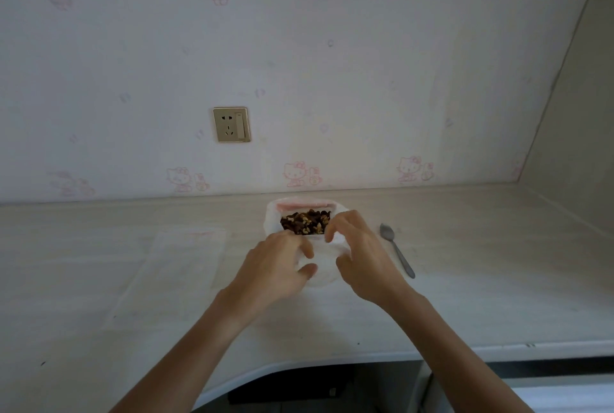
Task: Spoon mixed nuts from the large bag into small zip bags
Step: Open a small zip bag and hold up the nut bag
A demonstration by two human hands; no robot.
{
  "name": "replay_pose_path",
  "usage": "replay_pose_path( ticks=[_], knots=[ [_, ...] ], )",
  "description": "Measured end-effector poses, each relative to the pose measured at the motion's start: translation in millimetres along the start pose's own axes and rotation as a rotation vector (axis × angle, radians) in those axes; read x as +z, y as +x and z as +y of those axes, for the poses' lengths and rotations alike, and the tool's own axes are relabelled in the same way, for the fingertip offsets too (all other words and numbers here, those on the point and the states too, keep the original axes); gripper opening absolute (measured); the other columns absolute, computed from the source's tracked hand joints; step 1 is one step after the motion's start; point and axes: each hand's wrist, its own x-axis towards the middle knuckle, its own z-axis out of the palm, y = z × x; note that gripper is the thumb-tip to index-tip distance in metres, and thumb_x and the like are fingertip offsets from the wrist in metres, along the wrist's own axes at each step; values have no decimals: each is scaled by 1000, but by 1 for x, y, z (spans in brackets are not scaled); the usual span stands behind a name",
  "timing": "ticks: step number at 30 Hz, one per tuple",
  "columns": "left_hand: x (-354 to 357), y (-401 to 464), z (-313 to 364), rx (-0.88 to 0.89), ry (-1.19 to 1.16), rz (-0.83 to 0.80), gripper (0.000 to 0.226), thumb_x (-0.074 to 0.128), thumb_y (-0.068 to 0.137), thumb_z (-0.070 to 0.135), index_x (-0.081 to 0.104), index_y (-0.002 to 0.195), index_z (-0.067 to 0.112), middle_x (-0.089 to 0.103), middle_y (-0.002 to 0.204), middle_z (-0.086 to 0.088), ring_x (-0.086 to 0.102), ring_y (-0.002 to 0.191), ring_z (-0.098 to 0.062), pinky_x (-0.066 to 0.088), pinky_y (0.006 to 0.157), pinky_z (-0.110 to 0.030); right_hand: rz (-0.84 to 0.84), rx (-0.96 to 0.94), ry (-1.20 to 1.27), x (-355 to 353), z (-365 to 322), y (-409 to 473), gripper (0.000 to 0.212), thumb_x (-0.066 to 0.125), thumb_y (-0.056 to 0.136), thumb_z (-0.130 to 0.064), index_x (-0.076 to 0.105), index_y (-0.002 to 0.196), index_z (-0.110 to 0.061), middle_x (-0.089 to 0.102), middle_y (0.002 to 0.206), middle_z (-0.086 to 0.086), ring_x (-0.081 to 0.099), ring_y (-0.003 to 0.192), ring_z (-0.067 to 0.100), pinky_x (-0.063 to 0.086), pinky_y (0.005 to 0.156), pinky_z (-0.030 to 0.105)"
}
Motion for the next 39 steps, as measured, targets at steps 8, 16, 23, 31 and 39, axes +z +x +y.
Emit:
replay_pose_path(
  ticks=[8,16,23,31,39],
  knots=[
    [-12,10,3,18,157,-145,24,73,88,17,63,97,36,57,107,11,65,98,-15,42,72,-28,-280,5,-274,-2,-5,9,43,45,97,-3,75,118,-26,68,128,1,67,102,19,53,82,30],
    [-30,26,16,-10,421,-529,57,87,78,36,62,129,33,56,126,5,54,92,-18,41,78,-31,-458,68,-528,-3,-18,21,33,67,88,-22,71,120,-19,70,112,2,69,91,23,53,77,30],
    [-22,45,5,-49,326,-674,50,88,74,50,66,118,40,56,118,8,59,106,-19,51,90,-35,-628,68,-605,-4,-10,36,36,73,88,-36,69,121,-21,71,114,-2,69,101,21,56,89,35],
    [-1,48,-34,-21,27,-616,34,86,74,48,65,100,44,61,100,10,61,85,-7,51,73,-26,-558,18,-475,8,32,37,34,64,89,-59,65,114,-36,53,107,-12,51,102,12,37,96,37],
    [11,44,-46,24,-213,-503,35,91,72,45,71,100,43,65,108,2,63,96,-16,55,85,-33,-431,86,-206,17,52,28,24,76,85,-48,72,106,-37,56,103,-1,52,98,15,46,87,34]
  ],
)
